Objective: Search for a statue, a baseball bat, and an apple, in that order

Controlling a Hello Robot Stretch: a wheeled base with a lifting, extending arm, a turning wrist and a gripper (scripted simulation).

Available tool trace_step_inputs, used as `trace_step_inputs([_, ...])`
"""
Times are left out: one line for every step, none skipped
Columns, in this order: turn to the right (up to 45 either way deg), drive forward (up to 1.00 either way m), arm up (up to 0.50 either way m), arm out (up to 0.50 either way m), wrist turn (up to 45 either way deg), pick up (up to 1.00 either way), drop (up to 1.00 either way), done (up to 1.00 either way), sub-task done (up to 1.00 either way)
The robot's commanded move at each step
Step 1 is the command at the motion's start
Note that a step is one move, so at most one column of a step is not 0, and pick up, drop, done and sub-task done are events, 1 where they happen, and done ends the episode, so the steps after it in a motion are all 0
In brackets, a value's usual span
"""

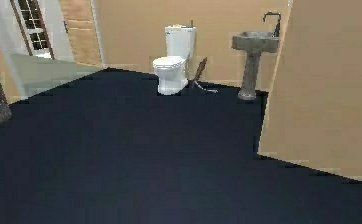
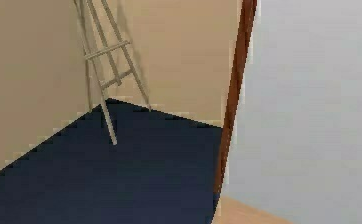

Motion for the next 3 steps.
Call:
trace_step_inputs([0.0, 0.95, 0.0, 0.0, 0.0, 0.0, 0.0, 0.0, 0.0])
trace_step_inputs([-36.0, 0.0, 0.0, 0.0, 0.0, 0.0, 0.0, 0.0, 0.0])
trace_step_inputs([0.0, 1.0, 0.0, 0.0, 0.0, 0.0, 0.0, 0.0, 0.0])
